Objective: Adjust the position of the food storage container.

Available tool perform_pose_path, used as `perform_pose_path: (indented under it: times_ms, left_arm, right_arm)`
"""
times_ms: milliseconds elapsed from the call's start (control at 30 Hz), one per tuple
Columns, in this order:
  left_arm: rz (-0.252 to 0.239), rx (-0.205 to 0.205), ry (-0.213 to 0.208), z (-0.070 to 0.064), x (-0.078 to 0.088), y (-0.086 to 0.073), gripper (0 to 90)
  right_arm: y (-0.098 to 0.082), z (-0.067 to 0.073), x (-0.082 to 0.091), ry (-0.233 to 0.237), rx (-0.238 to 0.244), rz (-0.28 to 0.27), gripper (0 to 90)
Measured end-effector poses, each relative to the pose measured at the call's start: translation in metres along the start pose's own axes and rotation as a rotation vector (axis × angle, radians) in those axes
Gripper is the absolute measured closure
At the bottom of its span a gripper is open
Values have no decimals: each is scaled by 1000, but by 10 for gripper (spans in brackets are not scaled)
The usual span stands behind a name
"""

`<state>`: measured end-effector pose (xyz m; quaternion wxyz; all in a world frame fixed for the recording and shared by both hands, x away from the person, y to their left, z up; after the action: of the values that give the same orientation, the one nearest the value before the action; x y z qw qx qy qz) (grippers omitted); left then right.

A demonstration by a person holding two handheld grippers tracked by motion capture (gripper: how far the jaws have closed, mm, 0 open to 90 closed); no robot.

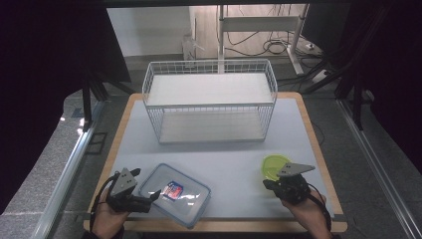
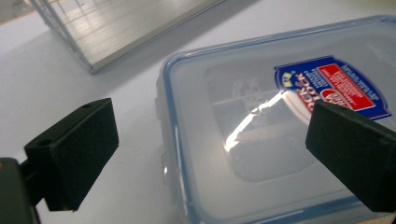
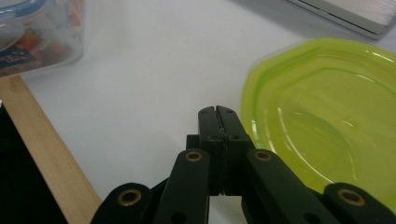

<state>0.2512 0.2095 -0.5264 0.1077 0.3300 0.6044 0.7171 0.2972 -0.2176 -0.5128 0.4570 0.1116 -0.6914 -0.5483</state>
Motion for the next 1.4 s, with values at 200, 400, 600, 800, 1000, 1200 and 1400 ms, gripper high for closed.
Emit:
perform_pose_path:
  times_ms: [200,400,600,800,1000,1200,1400]
  left_arm:
    - [20,48,5,22,16,1,178]
    - [20,111,20,47,25,-10,629]
    - [168,134,-2,50,10,-34,843]
    - [217,146,-61,32,3,-34,866]
    - [248,160,-64,24,-4,-35,897]
    - [281,143,-80,6,-18,-30,899]
    - [280,153,-138,-9,-32,-22,899]
  right_arm:
    - [2,15,-5,41,16,-11,882]
    - [1,34,-15,100,-8,-10,883]
    - [0,62,-28,183,-14,-9,900]
    - [-4,97,-47,280,-27,19,900]
    - [-3,120,-63,331,-22,26,900]
    - [-4,123,-71,281,-1,28,900]
    - [-3,96,-66,162,-31,18,900]
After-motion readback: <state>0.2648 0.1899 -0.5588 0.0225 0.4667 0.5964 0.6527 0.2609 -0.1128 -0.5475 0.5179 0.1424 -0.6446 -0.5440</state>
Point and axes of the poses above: each handheld gripper's, and its own axes: x roughly backward along the jaws, y roughly out of its top, z roughly to its left, the point moved 5 cm from there along -x, roughly forward along the jaws, and after that the axes turned 15 degrees about -z, right-handed, at the moved point
